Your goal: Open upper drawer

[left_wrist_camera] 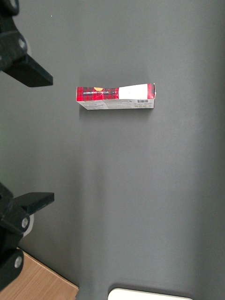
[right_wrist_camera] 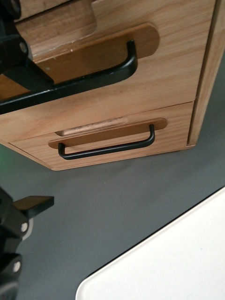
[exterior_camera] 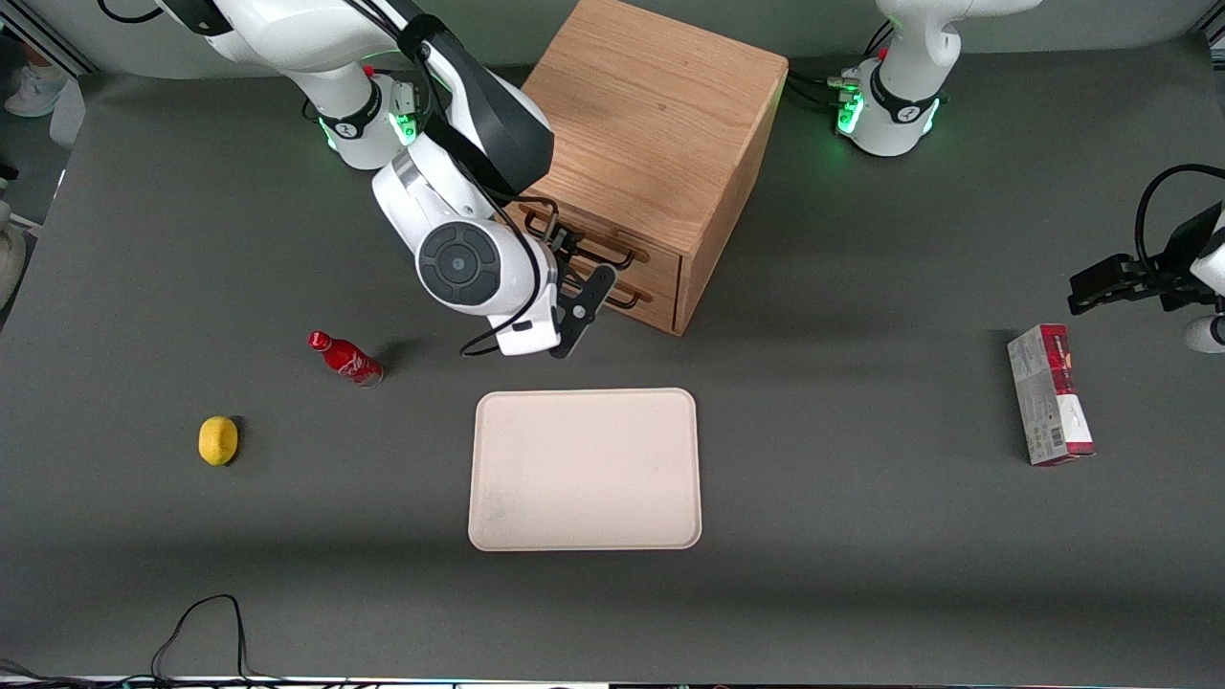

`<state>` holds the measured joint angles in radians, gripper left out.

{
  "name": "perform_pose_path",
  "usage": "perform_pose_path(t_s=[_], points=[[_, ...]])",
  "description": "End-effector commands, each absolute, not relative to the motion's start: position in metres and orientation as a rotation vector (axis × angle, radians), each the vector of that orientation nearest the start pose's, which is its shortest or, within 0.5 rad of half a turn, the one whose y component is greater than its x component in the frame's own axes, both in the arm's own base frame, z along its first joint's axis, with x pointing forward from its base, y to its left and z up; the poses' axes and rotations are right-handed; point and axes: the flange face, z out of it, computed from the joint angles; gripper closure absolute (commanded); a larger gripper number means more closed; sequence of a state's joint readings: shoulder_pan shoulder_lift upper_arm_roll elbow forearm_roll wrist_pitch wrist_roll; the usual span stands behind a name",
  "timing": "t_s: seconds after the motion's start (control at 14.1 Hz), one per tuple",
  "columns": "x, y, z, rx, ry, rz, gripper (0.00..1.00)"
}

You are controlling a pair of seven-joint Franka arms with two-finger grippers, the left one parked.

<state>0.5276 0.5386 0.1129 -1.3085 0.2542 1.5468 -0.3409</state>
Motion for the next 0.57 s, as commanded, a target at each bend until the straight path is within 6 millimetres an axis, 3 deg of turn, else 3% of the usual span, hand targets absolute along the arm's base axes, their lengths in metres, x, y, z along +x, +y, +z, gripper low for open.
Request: perform_pose_path(t_s=[0.0, 0.5], points=[[0.5401, 0.4153, 0.4155, -2.471, -1.313, 0.501, 0.0], [0.5346, 0.4206, 0.4075, -2.396, -1.343, 0.517, 0.0]])
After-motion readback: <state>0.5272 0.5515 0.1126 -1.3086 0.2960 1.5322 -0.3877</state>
